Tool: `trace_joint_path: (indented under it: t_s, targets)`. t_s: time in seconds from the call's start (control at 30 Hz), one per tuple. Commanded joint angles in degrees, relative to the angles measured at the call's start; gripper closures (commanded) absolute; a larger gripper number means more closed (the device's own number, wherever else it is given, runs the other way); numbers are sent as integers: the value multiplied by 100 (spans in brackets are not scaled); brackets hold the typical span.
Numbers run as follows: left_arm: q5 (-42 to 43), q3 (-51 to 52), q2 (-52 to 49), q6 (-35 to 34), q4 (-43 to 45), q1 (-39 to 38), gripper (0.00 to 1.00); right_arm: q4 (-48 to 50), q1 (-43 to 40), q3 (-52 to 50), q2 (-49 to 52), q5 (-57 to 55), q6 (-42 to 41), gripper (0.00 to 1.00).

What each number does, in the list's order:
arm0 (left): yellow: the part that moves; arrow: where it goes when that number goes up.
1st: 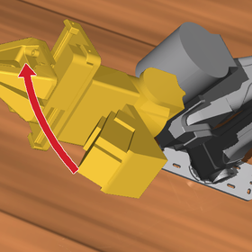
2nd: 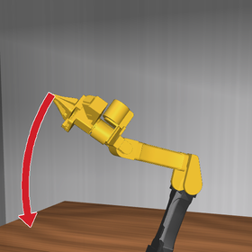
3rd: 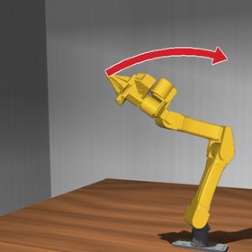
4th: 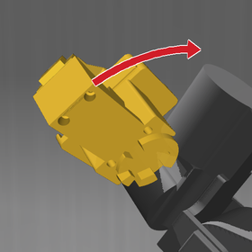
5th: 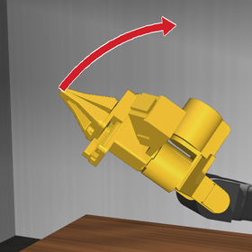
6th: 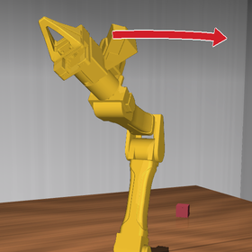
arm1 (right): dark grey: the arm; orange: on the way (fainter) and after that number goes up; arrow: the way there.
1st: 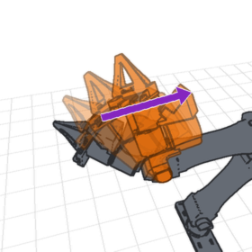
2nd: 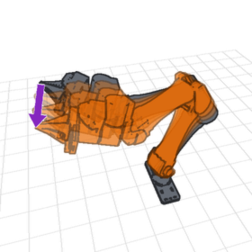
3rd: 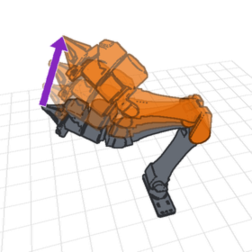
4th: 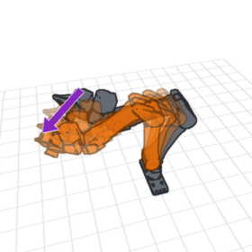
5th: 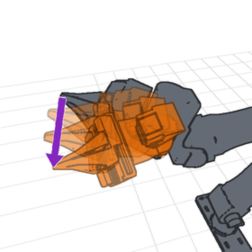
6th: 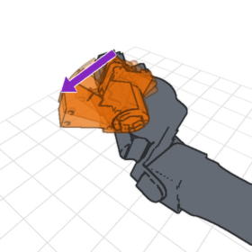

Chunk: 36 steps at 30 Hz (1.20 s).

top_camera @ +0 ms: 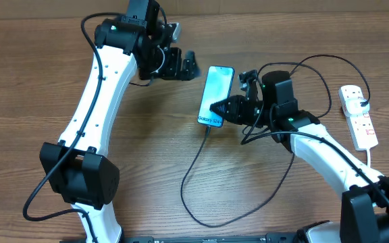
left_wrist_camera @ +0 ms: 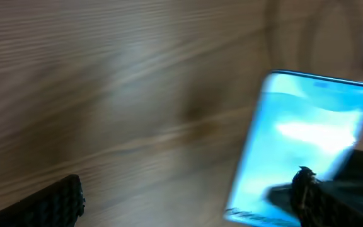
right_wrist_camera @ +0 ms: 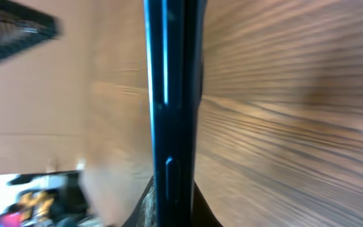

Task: Plug charger to phone and switch on socket
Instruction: 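Lay the phone flat on the table and release it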

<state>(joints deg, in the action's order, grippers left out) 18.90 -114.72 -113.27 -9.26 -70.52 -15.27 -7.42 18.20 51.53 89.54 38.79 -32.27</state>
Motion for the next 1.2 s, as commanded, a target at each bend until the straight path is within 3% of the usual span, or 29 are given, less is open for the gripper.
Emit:
trace_joint_path:
  t_s: [0.0,0.1,0.63,1.17]
  targets:
    - [-1961,-44,87,-15,-74,35,0,-109,179,50,50,-909,433,96]
    - [-2371,-44,87,-15,-79,35,0,-105,306,22,129,-1176,431,96]
    - [-2378,-44,87,-15,-79,35,0,531,809,17,1300,-1300,431,96]
    - [-2378,-44,87,-15,-81,33,0,1001,1217,17,1663,-1322,1182,96]
